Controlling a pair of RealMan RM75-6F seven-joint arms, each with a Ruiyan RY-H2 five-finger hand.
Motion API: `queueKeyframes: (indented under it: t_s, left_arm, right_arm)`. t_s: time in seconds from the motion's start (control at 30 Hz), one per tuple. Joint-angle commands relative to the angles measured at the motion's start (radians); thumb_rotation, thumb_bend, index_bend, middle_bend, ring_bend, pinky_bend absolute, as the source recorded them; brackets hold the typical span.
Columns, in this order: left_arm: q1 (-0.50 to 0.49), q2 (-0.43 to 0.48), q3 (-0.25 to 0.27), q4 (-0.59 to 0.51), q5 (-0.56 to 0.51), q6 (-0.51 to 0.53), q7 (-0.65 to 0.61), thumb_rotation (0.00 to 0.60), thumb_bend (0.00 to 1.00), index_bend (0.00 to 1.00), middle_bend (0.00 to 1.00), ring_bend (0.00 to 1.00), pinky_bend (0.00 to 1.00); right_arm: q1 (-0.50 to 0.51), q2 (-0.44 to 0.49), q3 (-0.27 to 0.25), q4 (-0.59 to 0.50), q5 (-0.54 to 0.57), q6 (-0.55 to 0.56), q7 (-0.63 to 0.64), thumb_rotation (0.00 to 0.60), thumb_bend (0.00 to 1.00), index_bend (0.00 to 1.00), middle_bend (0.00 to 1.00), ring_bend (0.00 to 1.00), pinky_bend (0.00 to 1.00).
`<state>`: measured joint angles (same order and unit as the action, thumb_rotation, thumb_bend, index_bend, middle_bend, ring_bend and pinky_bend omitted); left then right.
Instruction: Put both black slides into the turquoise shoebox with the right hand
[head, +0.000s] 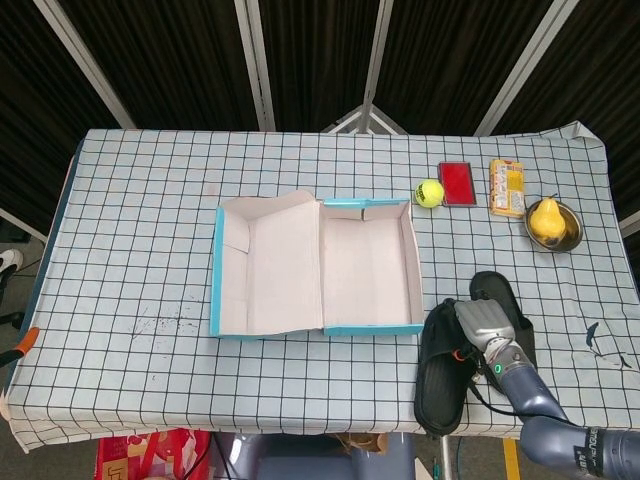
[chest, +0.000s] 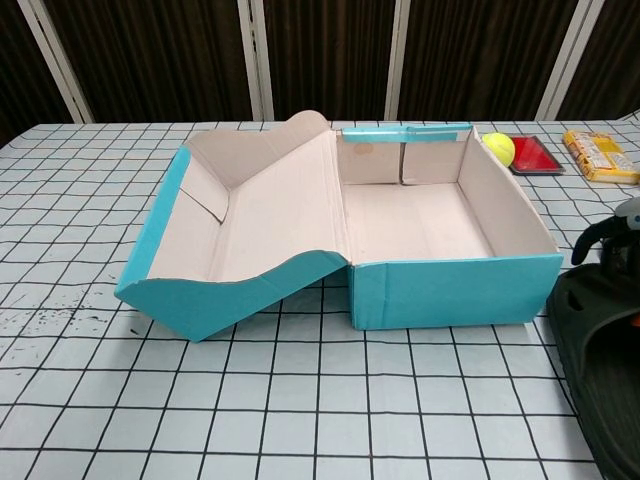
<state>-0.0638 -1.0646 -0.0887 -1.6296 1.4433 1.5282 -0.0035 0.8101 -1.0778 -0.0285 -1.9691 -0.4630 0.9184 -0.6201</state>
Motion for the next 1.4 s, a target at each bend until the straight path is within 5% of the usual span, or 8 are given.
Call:
queueKeyframes:
  t_s: [0.03,0.6,0.87,1.1,1.4]
  left_arm:
    - [0.0,0.001,0.0,0.001,-0.001,-0.001,-0.003,0.6,0.35,0.0,0.0,0.0,0.0]
    - [0.002,0.002,0.001,-0.003,0.007,0.006,-0.012,0.6,0.35,0.0,0.0,0.0,0.0]
    - [0.001,0.003,-0.001,0.001,0.004,0.002,-0.018,0.6,0.35,0.0,0.0,0.0,0.0]
    - [-0.003,-0.001,-0.005,0.017,0.004,0.0,-0.033,0.6,0.35,0.0,0.0,0.0,0.0]
    - [-0.008,-0.009,-0.002,0.019,0.011,-0.004,-0.023,0.6,0.35,0.0,0.0,0.0,0.0]
  right_arm:
    - [-0.015,0.049,-0.002,-0.037,-0.039,0.019,0.026,0.6,0.29,0.23,0.51,0.45,0.06]
    - [-0.047,0.382,0.05,-0.179,-0.131,0.03,0.148,0.6,0.29,0.23,0.51,0.46,0.06]
    - [-0.024,0.472,0.14,-0.168,-0.161,0.001,0.238,0.6,0.29,0.23,0.51,0.46,0.06]
    - [-0.05,0.459,0.263,-0.092,-0.312,-0.05,0.494,0.6,0.29,0.27,0.51,0.46,0.06]
    - [-0.037,0.3,0.366,0.038,-0.439,-0.082,0.738,0.6,0.29,0.31,0.52,0.48,0.06]
